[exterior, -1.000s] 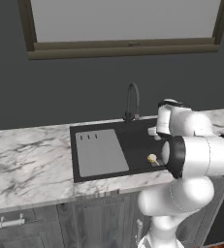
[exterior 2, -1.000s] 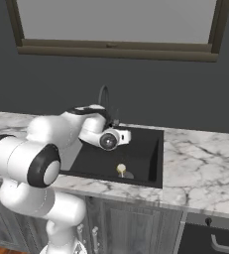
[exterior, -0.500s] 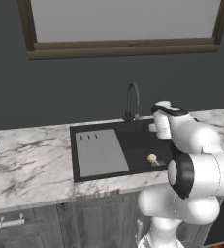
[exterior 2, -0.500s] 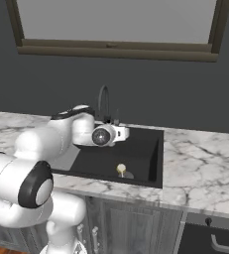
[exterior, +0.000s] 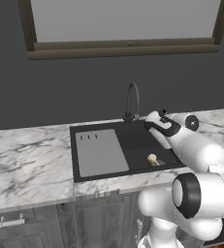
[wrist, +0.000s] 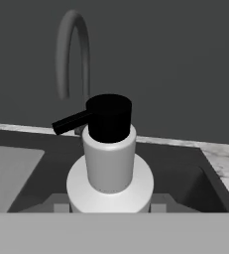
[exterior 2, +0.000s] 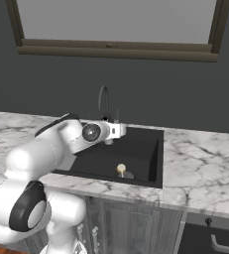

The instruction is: Pick up the soap dispenser and dish brush from the sink, and place them back in the cabinet, and close the cabinet doors.

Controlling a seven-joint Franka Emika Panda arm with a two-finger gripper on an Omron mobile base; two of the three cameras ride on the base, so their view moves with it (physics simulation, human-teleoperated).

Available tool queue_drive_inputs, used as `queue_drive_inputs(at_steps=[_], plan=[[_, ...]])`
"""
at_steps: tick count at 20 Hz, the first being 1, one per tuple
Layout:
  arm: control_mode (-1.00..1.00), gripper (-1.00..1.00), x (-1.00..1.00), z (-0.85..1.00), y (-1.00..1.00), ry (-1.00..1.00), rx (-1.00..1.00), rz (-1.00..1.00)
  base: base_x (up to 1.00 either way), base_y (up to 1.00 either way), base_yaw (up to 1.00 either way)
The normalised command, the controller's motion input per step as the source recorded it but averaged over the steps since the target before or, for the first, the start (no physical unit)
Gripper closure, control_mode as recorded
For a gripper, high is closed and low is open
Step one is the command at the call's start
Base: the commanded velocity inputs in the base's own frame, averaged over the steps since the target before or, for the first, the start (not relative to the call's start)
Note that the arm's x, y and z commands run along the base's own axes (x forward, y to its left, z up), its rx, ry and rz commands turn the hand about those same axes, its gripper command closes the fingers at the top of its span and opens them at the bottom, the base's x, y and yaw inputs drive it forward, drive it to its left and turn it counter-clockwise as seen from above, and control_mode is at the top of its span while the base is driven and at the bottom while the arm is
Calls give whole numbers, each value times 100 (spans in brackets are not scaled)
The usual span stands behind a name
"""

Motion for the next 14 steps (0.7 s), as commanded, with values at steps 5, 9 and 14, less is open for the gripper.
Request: queue_drive_inputs(at_steps=[5, 9, 14], plan=[[-100, 100, -21, 60, 0, 14, 0, -3, 0, 0, 0], [-100, 100, -24, 62, 0, 17, 0, -5, 0, 0, 0], [-100, 100, -21, 56, 0, 17, 0, -4, 0, 0, 0]])
